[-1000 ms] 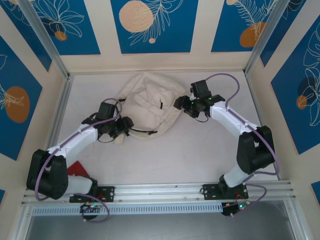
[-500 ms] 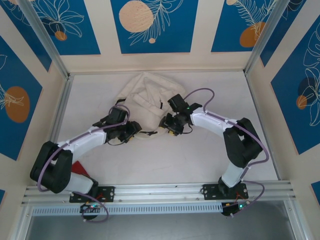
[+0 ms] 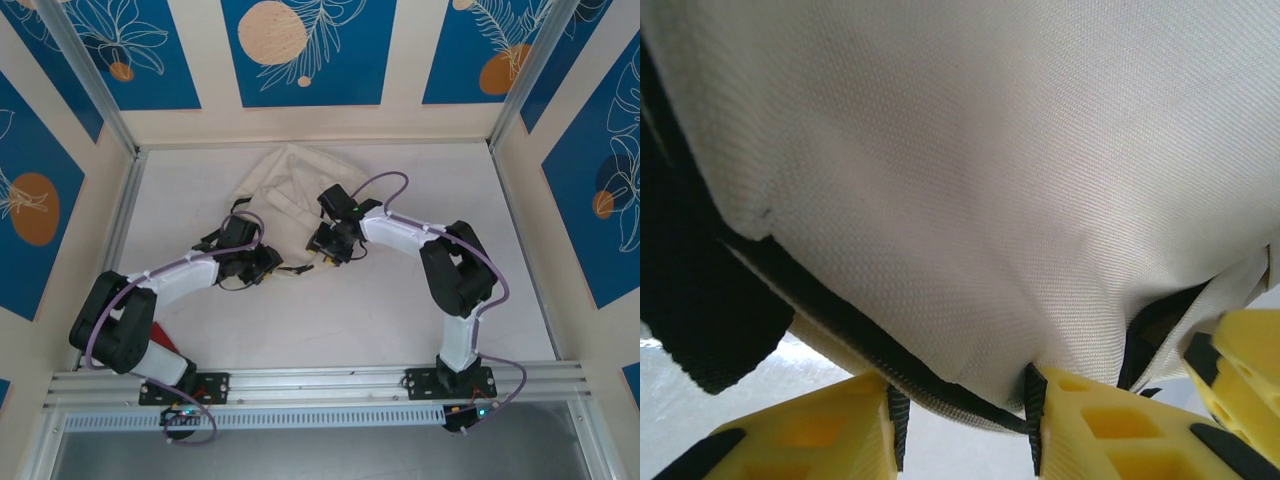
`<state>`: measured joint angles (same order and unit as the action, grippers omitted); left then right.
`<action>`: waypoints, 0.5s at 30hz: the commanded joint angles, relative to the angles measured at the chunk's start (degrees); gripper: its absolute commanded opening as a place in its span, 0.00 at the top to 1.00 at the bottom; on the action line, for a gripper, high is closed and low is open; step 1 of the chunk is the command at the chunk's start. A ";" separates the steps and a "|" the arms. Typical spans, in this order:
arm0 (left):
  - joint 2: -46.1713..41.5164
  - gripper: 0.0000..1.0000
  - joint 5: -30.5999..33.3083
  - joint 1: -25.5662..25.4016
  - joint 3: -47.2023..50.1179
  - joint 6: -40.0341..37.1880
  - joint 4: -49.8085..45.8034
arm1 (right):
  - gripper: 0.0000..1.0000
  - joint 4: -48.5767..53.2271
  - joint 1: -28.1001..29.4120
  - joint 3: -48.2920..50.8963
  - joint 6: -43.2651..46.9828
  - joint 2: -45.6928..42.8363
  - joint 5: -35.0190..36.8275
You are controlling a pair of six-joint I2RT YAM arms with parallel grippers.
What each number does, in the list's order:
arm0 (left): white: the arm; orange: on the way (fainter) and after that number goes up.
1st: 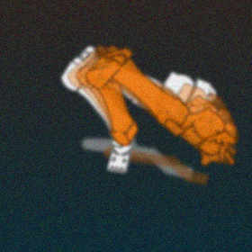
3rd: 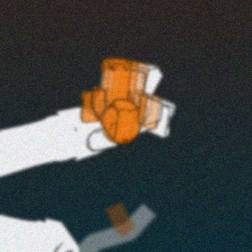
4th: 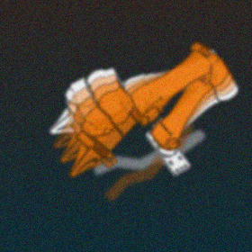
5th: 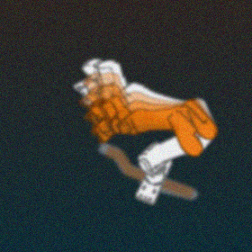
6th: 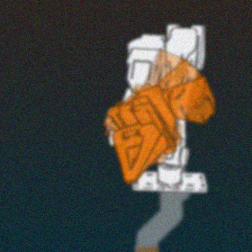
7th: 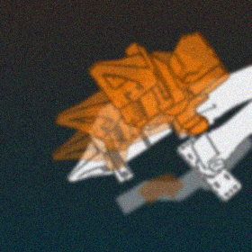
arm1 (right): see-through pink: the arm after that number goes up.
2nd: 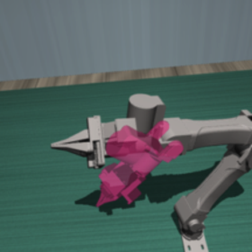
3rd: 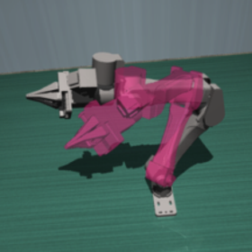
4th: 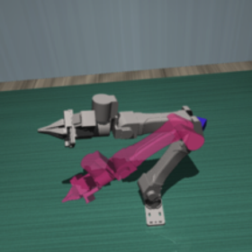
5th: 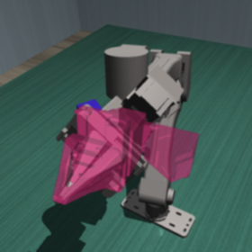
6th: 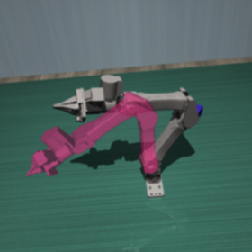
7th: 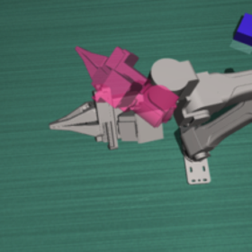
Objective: Pack books, pencil case, and school supplies into a backpack
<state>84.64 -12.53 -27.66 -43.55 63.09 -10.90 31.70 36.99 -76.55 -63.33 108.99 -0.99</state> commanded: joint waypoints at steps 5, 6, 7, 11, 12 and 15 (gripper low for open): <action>0.72 0.55 1.55 -0.33 0.57 0.25 1.45 | 0.54 4.74 0.82 -2.36 -2.14 3.53 2.14; 0.79 0.53 1.45 -0.38 0.57 0.11 1.56 | 0.56 5.14 0.88 -2.62 -2.22 3.83 2.21; 0.84 0.52 1.37 -0.36 0.53 0.11 1.75 | 0.59 5.28 0.89 -2.64 -2.24 3.95 2.39; 0.92 0.46 1.01 -0.38 0.32 -0.01 2.79 | 0.72 4.59 1.04 -1.09 -2.63 2.89 2.76; 0.96 0.45 1.02 -0.38 0.15 -0.05 2.89 | 0.76 4.15 1.02 -0.43 -2.73 2.19 2.92; 1.63 0.44 0.98 -0.37 -0.21 -0.01 3.08 | 0.86 2.24 0.98 1.75 -2.67 -0.13 2.85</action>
<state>85.08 -12.14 -27.66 -43.53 63.11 -8.73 33.61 37.56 -76.95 -65.25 111.72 1.15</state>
